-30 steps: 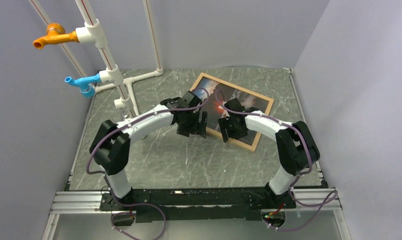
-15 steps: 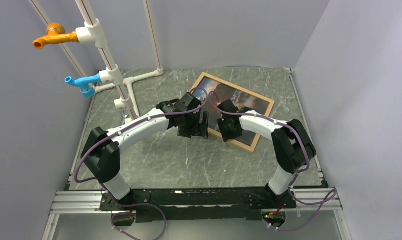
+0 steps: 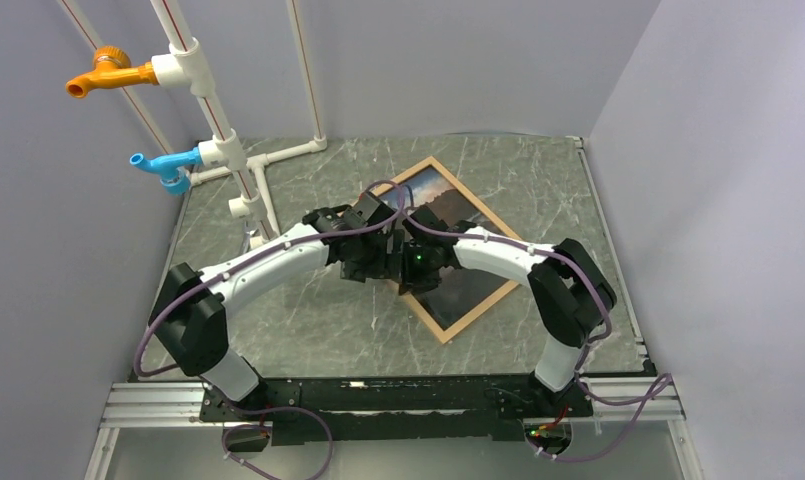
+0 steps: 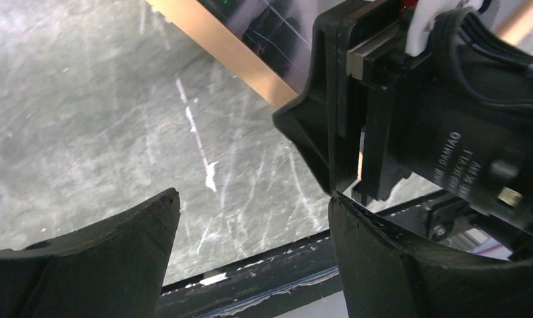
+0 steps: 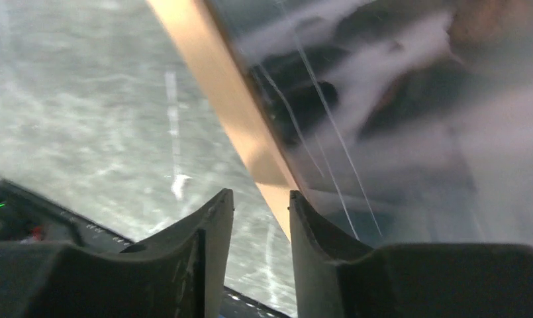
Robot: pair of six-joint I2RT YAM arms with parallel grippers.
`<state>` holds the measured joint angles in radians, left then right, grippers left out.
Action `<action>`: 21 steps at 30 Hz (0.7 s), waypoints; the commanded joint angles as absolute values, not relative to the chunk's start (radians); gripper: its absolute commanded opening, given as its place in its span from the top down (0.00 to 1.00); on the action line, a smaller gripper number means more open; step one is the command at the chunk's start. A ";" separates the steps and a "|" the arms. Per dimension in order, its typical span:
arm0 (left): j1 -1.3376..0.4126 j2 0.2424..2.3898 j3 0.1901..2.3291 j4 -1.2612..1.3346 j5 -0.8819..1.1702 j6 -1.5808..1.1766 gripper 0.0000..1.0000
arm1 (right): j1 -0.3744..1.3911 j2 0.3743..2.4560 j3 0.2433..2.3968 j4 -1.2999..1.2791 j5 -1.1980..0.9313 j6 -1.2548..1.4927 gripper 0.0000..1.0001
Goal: Put the photo into the frame
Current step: Adjust the photo frame at the center of the board.
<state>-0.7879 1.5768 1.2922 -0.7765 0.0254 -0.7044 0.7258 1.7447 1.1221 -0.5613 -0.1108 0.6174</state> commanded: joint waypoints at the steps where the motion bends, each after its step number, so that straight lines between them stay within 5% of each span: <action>1: -0.782 1.523 1.259 -0.824 -0.051 -0.759 0.14 | 0.743 1.780 1.157 -0.364 -0.378 0.749 0.51; 5: -0.761 1.501 1.218 -0.801 -0.061 -0.783 0.14 | 0.729 1.750 1.156 -0.385 -0.360 0.714 0.24; 8: -0.728 1.466 1.132 -0.695 -0.003 -0.798 0.14 | 0.678 1.676 1.124 -0.423 -0.327 0.679 0.15; 13: -0.674 1.471 1.032 -0.531 0.066 -0.855 0.18 | 0.505 1.538 1.039 -0.468 -0.344 0.618 0.12; 21: -0.651 1.745 1.206 -0.622 0.066 -0.845 0.23 | 0.187 1.374 0.983 -0.606 -0.276 0.439 0.08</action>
<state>-0.7422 1.6142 1.2125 -0.2676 0.2657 -0.9092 0.3950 1.4830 0.9993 -0.4385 -0.3618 0.5903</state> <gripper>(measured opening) 0.825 0.910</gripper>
